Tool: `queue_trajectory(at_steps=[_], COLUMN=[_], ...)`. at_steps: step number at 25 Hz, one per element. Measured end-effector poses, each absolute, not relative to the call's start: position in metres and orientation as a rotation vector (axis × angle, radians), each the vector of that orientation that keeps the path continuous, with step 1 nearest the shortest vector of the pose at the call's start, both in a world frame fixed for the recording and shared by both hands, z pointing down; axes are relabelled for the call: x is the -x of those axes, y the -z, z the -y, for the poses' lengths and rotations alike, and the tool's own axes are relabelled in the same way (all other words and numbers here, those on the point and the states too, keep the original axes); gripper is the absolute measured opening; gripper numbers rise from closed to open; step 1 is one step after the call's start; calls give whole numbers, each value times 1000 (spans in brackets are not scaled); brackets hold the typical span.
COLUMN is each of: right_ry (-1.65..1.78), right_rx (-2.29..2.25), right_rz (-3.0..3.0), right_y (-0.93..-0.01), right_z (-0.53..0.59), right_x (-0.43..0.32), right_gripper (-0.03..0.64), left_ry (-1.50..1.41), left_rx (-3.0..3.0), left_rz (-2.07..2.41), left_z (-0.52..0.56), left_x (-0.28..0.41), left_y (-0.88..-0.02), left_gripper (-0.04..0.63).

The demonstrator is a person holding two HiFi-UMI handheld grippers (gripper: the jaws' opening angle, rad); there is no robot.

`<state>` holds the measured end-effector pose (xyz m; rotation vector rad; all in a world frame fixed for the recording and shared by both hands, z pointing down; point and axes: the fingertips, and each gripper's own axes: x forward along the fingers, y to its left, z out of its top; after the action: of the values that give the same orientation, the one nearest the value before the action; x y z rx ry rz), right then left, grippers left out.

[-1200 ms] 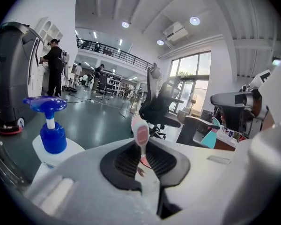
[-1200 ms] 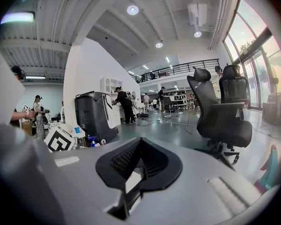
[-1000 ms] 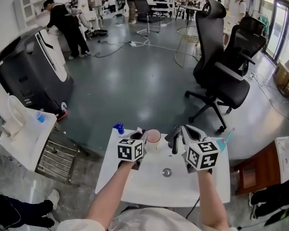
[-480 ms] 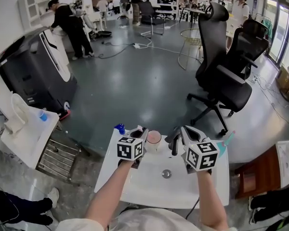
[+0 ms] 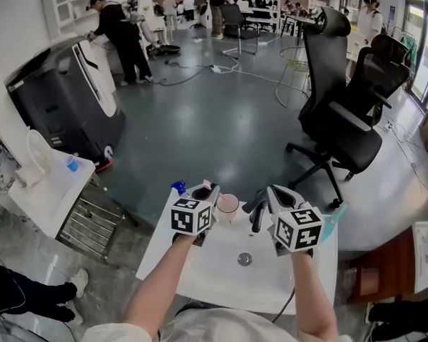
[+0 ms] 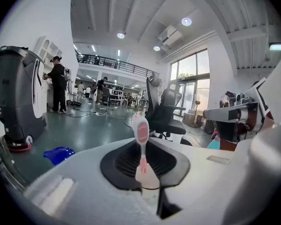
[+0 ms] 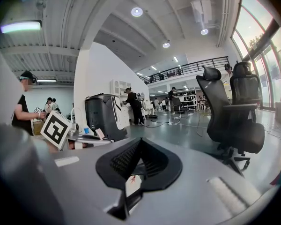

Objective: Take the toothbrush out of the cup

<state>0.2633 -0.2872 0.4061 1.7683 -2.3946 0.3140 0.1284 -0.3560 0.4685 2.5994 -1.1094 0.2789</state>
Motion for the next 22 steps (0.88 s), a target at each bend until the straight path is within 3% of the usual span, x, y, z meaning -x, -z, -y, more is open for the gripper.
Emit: queue_trajectory(at_steps=[22], right_ry=[-250], right_rx=[-1749], right_rz=[2439], right_y=[-384], right_z=[292], right_x=[-258], right_gripper=[3], left_ry=[-225], left_rx=[-2720], left_rz=[1229], left_z=[347], left_x=[-124], left_y=[-399], left_gripper=[31])
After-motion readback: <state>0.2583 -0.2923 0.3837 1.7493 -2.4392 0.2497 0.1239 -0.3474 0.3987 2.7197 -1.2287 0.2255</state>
